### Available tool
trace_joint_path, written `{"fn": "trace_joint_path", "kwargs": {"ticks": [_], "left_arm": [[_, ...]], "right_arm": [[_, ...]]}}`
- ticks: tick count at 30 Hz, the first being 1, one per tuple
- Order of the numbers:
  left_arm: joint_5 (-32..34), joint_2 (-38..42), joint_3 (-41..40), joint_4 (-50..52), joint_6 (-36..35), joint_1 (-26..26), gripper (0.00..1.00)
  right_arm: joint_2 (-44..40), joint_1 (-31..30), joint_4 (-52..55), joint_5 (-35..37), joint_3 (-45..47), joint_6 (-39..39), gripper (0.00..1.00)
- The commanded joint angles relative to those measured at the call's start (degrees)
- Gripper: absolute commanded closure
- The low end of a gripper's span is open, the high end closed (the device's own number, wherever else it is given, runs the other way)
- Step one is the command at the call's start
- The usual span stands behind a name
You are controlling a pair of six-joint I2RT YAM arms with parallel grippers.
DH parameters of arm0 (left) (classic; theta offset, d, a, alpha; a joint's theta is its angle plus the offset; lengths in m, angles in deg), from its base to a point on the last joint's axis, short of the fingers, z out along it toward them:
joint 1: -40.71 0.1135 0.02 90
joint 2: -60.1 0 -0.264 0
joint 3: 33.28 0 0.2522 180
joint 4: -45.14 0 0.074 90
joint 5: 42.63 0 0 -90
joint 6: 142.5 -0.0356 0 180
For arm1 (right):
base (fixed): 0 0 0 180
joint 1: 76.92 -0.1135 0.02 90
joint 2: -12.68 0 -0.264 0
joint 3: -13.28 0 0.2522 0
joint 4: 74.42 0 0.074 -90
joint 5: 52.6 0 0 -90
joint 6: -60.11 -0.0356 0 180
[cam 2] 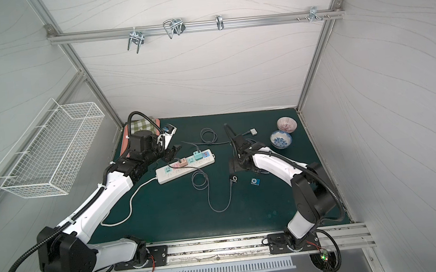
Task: Charge mp3
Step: Pick up the plug from the center of the board.
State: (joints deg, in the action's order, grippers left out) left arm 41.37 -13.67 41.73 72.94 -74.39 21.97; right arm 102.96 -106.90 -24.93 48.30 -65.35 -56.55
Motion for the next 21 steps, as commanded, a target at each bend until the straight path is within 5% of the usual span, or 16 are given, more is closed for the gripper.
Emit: {"fn": "trace_joint_path", "kwargs": {"ticks": [1, 5, 21], "left_arm": [[-3.2, -1.6, 3.6, -0.7, 1.4, 0.2, 0.36], [-4.7, -2.7, 4.5, -1.2, 1.8, 0.3, 0.36], [-5.4, -3.4, 4.6, -1.2, 2.3, 0.2, 0.37]], "right_arm": [[0.1, 7.1, 4.2, 0.1, -0.4, -3.6, 0.01], [3.5, 11.7, 8.7, 0.3, -2.3, -6.8, 0.04], [16.8, 11.2, 8.9, 1.5, -7.2, -10.4, 0.24]]}}
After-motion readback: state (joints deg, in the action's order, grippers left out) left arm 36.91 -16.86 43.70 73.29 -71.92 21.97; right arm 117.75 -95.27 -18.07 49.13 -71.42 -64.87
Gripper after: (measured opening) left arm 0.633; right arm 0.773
